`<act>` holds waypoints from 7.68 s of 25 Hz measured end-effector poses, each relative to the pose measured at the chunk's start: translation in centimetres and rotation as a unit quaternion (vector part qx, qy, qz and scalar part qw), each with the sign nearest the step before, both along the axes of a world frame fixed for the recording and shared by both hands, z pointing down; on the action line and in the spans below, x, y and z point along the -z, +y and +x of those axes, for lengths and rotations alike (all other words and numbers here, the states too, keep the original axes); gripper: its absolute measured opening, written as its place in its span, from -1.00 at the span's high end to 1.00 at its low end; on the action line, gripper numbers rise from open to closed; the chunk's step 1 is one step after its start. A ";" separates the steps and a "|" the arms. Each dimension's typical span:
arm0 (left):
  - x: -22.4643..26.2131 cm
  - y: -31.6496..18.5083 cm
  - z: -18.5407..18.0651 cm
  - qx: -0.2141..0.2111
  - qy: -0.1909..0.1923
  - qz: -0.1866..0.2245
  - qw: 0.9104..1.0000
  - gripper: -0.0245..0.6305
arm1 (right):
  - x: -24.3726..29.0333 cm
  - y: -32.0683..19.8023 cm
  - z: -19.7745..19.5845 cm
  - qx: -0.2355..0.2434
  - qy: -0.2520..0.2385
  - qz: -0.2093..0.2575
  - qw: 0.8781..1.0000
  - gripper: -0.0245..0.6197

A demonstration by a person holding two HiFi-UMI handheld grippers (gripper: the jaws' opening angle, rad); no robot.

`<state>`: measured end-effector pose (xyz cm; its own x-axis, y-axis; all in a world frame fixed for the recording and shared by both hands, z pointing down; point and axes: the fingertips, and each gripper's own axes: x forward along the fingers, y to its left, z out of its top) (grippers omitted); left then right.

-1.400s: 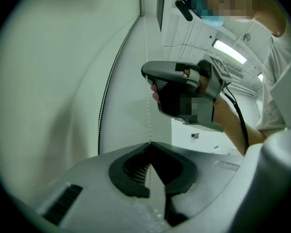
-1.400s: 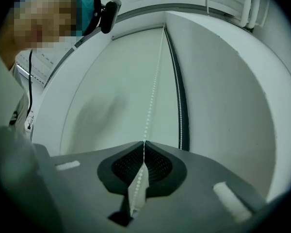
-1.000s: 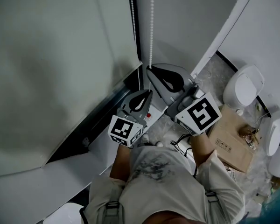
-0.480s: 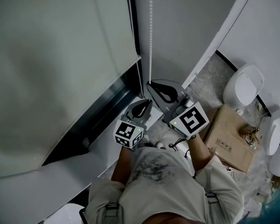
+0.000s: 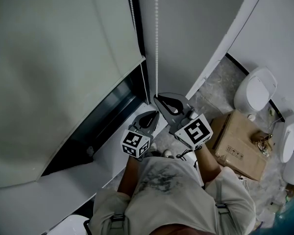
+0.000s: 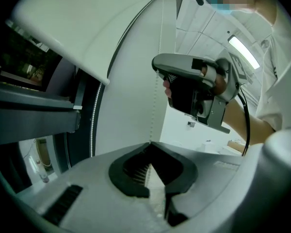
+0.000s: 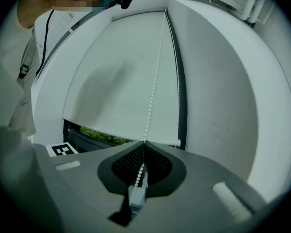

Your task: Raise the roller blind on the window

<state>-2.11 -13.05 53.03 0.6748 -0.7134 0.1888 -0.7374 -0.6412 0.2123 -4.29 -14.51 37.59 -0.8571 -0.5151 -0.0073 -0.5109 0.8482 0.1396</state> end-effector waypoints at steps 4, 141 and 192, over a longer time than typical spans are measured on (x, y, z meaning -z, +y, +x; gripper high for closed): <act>-1.4 0.3 -0.2 0.003 0.002 -0.015 1.000 0.90 | -1.5 0.3 -0.1 0.001 0.008 -0.012 1.000 0.89; 11.2 -2.1 -1.1 -0.015 -0.002 0.091 0.996 0.90 | 9.1 -0.9 0.4 0.046 -0.047 0.016 0.998 0.73; -4.3 0.4 -0.6 -0.043 -0.015 -0.064 0.997 0.90 | -4.0 -0.6 -0.2 0.007 0.011 -0.071 0.997 0.89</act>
